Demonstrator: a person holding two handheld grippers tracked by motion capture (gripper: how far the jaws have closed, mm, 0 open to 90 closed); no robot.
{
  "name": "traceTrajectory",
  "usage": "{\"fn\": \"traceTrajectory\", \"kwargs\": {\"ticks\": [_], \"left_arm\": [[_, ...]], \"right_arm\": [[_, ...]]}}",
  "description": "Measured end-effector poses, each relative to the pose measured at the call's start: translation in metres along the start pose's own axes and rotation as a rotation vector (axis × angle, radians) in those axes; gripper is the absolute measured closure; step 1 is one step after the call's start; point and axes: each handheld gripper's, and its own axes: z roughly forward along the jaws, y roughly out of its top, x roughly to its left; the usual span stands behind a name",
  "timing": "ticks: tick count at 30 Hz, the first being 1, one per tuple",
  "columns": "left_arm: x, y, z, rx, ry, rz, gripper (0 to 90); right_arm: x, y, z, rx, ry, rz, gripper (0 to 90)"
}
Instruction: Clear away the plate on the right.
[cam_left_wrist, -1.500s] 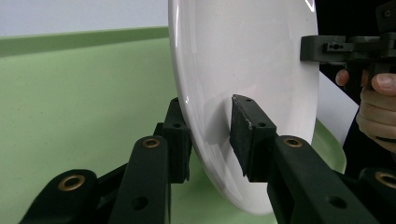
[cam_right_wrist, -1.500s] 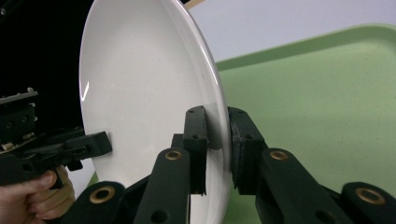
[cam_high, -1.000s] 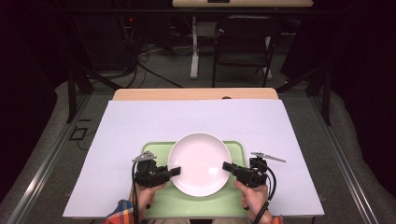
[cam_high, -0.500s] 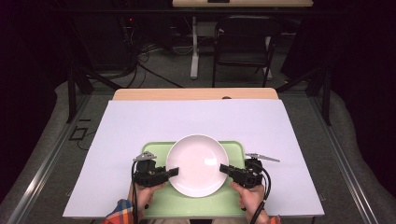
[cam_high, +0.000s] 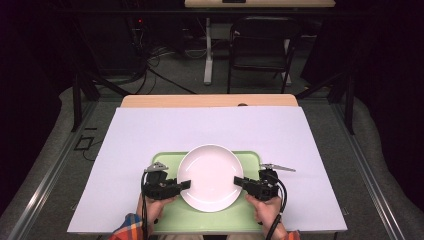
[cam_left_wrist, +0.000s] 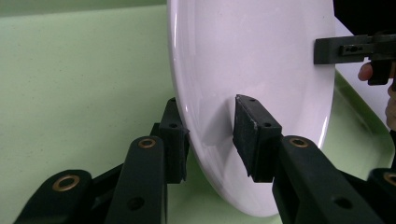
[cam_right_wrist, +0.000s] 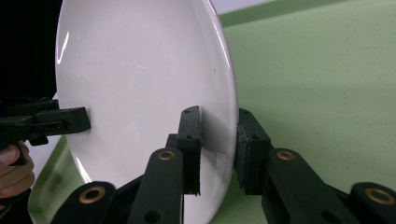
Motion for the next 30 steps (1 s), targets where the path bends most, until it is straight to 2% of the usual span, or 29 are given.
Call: {"fn": "traceTrajectory", "kwargs": {"ticks": [8, 30], "left_arm": [[0.001, 0.000, 0.001, 0.009, 0.021, 0.009, 63.7], [0.001, -0.001, 0.004, 0.044, 0.077, 0.013, 58.9]], "right_arm": [[0.002, -0.002, 0.005, 0.023, -0.033, -0.033, 70.6], [0.005, -0.005, 0.011, 0.041, -0.053, -0.076, 68.0]]}}
